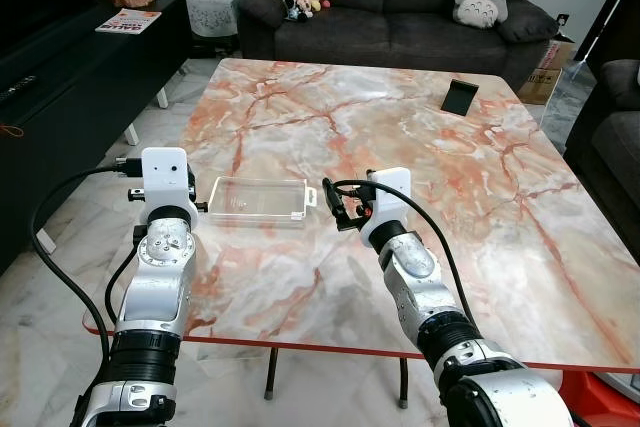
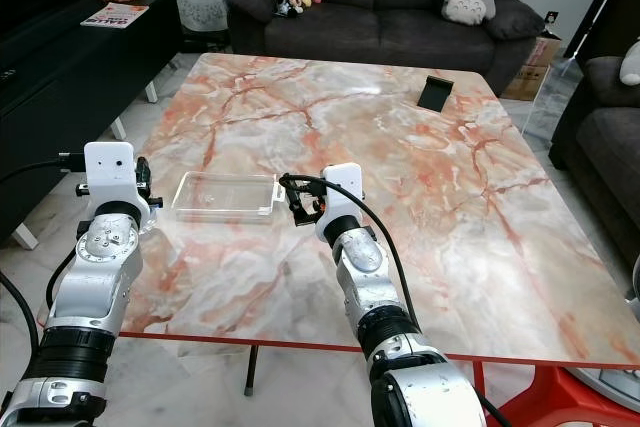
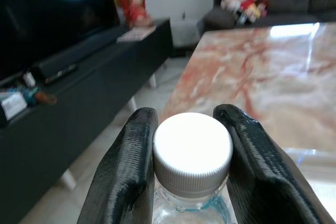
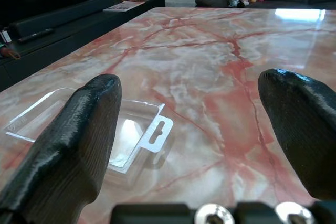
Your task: Picking trash to rubbish bin
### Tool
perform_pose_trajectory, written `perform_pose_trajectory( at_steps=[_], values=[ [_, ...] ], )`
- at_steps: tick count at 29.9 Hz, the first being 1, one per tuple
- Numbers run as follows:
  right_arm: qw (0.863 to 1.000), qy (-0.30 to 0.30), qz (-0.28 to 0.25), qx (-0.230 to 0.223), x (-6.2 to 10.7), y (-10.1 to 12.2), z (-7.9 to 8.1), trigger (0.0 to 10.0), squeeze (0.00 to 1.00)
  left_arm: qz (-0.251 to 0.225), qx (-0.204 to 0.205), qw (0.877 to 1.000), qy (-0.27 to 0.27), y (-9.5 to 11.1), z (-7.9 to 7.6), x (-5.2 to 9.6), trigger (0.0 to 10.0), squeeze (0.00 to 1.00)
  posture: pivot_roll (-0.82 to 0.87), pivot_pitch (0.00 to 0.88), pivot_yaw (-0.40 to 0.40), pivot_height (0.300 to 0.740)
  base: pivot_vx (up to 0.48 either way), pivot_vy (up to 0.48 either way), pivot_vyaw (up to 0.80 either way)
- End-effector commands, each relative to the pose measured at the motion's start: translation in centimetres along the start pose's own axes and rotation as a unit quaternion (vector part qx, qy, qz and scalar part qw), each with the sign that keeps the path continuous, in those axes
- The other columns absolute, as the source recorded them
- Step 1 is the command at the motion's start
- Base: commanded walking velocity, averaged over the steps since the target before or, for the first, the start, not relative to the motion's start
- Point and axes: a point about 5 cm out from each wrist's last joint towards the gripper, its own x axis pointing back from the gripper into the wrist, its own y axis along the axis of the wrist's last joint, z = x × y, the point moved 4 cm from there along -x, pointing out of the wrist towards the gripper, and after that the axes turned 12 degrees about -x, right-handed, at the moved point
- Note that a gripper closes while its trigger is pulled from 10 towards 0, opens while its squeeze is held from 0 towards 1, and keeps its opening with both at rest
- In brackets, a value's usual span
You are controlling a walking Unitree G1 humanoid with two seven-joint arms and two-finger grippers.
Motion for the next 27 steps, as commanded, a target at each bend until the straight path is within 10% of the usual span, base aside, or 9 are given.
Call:
perform_pose_trajectory(
  at_steps=[1,9,27],
  values=[
    [1.0,0.0,-0.013,-0.002,-0.3,0.8,0.0,10.0,0.0,-0.035,0.007,0.999,-0.009,1.3,-0.6,-0.2,10.0,0.0,0.04,0.0,-0.079,0.74,0.0,0.0,0.0],
    [0.999,0.002,-0.041,-0.009,-0.5,2.1,0.1,10.0,0.0,-0.09,0.04,0.994,-0.054,2.1,-3.0,0.7,10.0,0.0,0.05,0.0,-0.082,0.74,0.0,0.0,0.0],
    [0.998,-0.021,-0.066,0.008,-0.3,3.4,-1.3,10.0,0.0,-0.123,0.039,0.991,-0.041,3.2,-2.6,0.4,10.0,0.0,0.04,0.0,-0.068,0.74,0.0,0.0,0.5]
  ],
)
